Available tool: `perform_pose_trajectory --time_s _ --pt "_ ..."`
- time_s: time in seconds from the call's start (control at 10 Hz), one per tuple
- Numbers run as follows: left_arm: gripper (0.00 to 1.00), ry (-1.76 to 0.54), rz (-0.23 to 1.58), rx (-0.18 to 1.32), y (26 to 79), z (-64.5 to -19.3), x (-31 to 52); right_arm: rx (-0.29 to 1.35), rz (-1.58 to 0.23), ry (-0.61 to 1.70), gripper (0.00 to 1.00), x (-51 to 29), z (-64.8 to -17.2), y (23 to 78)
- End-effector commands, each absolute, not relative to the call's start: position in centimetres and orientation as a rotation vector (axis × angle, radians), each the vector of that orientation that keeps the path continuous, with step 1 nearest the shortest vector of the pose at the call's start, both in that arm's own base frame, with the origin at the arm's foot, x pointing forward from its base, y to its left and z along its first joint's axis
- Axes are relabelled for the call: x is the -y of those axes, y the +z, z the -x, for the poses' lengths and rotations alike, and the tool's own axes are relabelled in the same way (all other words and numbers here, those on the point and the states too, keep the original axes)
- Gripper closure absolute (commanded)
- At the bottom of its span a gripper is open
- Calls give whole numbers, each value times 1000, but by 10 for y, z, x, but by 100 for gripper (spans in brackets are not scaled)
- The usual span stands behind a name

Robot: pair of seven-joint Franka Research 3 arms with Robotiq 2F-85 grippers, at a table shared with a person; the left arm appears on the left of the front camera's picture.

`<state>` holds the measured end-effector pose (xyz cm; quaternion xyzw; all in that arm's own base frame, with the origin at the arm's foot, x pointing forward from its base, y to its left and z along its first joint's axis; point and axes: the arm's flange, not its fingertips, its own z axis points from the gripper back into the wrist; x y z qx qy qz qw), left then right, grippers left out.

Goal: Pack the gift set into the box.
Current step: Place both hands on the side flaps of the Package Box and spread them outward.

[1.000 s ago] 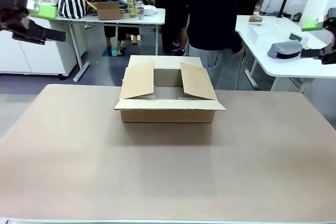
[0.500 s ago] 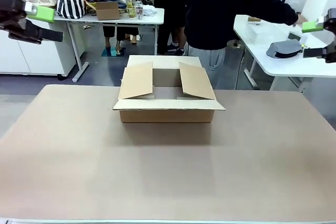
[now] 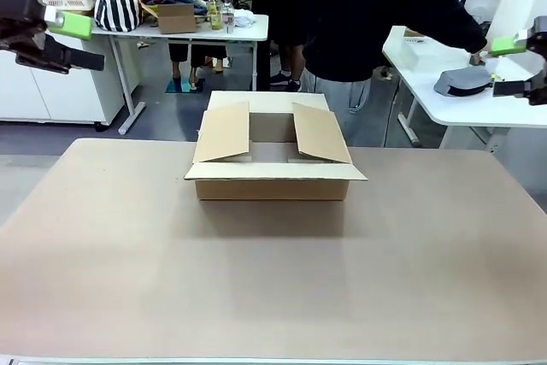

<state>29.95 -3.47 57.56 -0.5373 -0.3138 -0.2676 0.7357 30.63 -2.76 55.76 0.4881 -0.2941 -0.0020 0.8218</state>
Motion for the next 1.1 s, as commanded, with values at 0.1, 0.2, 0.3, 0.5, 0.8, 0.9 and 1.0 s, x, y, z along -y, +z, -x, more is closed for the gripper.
perform_pose_trajectory --time_s 0.1,0.2,0.3,0.5,0.8,0.9,1.0 --pt "0 -588 1181 689 576 -300 35 651 -1051 23 0 28 -312 559" --pt "0 -477 1061 655 588 -300 44 651 -1051 23 0 28 -312 559" --pt "0 -406 917 602 608 -309 64 651 -1051 23 0 28 -312 559" --pt "0 -174 481 445 649 -357 130 651 -1051 23 0 28 -312 559" --pt "0 -214 225 187 654 -426 208 651 -1051 23 0 28 -312 559" --pt "0 -175 122 143 642 -458 237 651 -1051 23 0 28 -312 559" --pt "0 -138 86 154 633 -474 252 651 -1051 23 0 28 -312 559"
